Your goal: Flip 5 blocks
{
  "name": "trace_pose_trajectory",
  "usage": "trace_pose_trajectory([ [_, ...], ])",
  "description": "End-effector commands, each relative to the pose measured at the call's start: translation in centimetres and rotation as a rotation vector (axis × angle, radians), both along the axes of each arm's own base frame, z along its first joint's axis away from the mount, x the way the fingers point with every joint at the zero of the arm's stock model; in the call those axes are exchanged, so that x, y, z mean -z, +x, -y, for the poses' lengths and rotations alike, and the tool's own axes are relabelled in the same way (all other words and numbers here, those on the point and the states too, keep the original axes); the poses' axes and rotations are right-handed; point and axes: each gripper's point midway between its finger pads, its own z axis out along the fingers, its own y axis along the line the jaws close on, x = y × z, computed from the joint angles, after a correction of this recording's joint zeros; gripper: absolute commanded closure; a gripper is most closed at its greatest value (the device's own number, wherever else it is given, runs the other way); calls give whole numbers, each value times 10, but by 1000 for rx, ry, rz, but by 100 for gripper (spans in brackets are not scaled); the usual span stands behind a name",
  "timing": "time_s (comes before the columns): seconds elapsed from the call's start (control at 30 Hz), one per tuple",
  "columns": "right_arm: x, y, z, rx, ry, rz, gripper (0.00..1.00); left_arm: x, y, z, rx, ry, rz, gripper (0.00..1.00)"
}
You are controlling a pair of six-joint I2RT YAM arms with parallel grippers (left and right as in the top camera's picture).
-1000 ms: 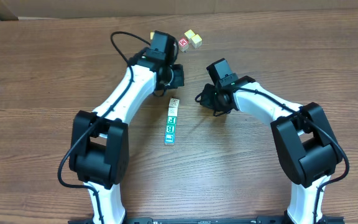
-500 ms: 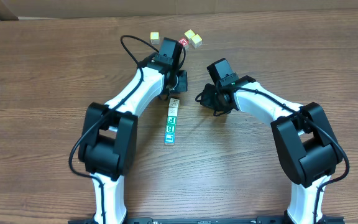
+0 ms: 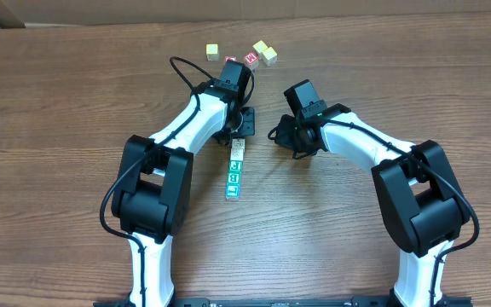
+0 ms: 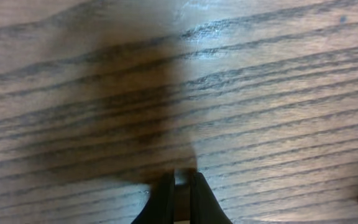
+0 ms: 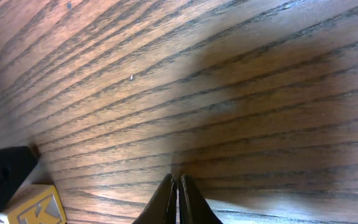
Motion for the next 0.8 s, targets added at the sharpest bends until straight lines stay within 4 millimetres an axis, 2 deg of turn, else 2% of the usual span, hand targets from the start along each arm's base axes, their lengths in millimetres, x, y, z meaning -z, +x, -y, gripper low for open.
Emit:
trace_pose_trajectory([
  [0.0,12,-3,16,20,-61,-20,93,-2,1,-3,13,9,3,96],
  [0.13,12,-3,16,20,-61,-20,93,-5,4,-3,11,9,10,96],
  [0.23,12,-3,16,20,-61,-20,92,-16,14,-1,7,-1,40,96],
  [0.4,13,-4,16,19,-62,-21,88,-57,42,-7,-23,-2,111,95],
  [0.5,11,-3,16,-15,-70,-10,88,-92,53,-19,-53,-2,127,95],
  [0.57,1,1,14,-57,-74,18,84,-114,55,-33,-80,1,119,96],
  [0.7,-47,10,17,-209,-129,78,74,-159,44,-71,-149,17,73,95],
  [0.73,-60,12,20,-233,-155,92,72,-168,40,-81,-168,22,62,93],
  [0.77,-75,15,27,-252,-199,110,66,-179,35,-95,-195,26,47,85],
])
